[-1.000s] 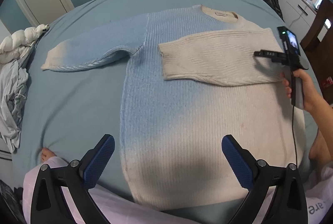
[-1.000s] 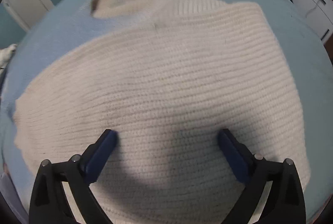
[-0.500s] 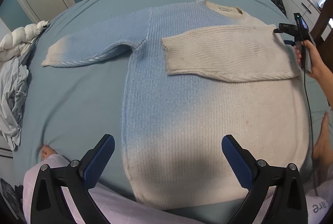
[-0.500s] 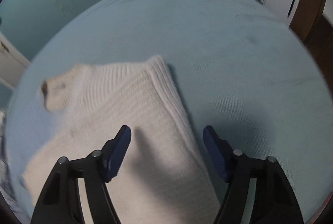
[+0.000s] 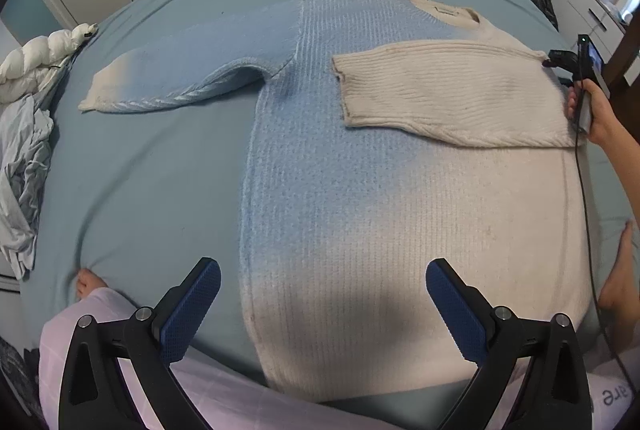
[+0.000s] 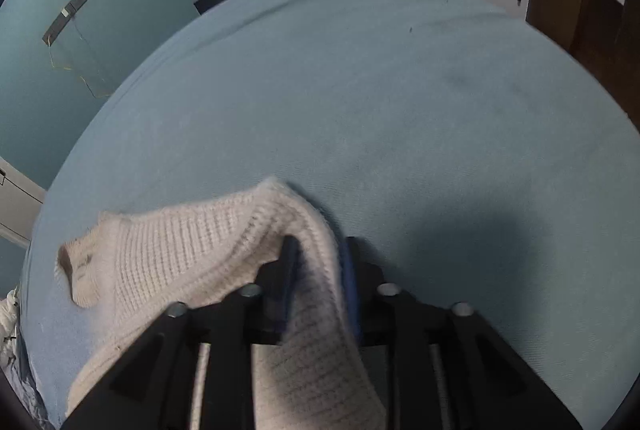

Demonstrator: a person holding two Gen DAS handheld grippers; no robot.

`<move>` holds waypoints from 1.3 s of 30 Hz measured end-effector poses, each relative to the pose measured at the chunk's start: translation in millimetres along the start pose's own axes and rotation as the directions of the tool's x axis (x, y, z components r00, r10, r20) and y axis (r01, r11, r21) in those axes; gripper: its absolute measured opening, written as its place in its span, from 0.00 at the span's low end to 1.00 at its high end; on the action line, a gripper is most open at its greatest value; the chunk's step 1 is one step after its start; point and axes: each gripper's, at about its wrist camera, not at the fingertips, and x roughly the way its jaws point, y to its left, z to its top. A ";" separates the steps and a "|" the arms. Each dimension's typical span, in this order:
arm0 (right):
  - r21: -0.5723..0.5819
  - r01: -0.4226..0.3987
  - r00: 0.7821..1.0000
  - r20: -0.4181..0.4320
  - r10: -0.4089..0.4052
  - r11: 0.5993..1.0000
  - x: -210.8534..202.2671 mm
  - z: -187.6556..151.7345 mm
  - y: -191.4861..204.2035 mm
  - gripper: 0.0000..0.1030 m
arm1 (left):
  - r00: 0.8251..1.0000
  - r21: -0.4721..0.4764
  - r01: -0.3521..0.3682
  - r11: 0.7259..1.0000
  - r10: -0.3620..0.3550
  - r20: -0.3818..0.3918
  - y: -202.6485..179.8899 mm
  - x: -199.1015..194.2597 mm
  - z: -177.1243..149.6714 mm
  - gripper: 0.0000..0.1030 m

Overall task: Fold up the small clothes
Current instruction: 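Grasp the cream side edge with the right tool and fold it inward, then move the left tool to the blue sleeve cuff and grasp it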

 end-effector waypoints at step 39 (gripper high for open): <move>-0.395 -0.247 0.967 -0.167 0.195 0.885 -423.7 -205.2 126.2 0.99 | 0.995 -0.156 0.001 0.988 0.015 0.101 61.4 -14.9 6.7 1.00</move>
